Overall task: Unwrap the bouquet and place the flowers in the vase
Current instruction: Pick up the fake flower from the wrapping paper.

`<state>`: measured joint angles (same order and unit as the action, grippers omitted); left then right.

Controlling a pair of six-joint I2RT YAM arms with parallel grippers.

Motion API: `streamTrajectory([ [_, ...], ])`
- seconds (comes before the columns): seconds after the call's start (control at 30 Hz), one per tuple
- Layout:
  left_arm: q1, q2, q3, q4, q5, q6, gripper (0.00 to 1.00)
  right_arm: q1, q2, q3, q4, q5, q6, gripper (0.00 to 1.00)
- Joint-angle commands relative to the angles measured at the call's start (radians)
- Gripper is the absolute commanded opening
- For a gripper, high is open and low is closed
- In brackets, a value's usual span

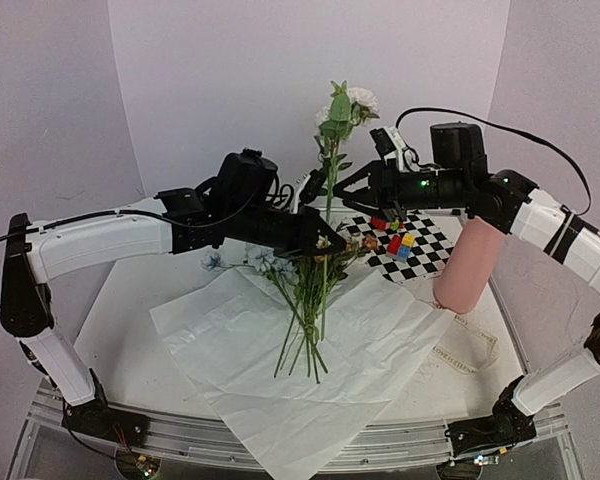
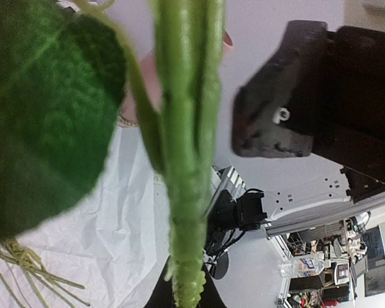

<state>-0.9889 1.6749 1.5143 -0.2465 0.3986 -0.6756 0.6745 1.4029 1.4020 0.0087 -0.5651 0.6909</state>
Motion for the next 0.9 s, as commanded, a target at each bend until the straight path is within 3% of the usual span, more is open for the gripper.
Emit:
streamTrajectory([
  [0.0,-0.02,-0.036,0.015,0.116,0.107,0.021,0.0,0.014,-0.051,-0.02,0.056,0.004,0.012,0.45],
  [0.23,-0.041,-0.036,0.015,0.15,0.139,0.016,0.0,0.026,-0.07,-0.045,0.064,0.014,0.025,0.36],
  [0.53,-0.074,-0.014,0.028,0.17,0.158,0.008,0.0,0.03,-0.077,-0.064,0.074,0.01,0.034,0.33],
  [0.63,-0.081,-0.011,0.031,0.173,0.159,0.008,0.03,0.03,-0.086,-0.07,0.073,0.031,0.038,0.21],
  [0.7,-0.083,-0.013,0.025,0.173,0.153,0.01,0.11,0.03,-0.098,-0.077,0.072,0.068,0.038,0.14],
  [0.87,-0.083,-0.049,-0.03,0.173,0.06,0.009,0.47,0.03,-0.157,-0.075,0.012,0.213,-0.009,0.02],
])
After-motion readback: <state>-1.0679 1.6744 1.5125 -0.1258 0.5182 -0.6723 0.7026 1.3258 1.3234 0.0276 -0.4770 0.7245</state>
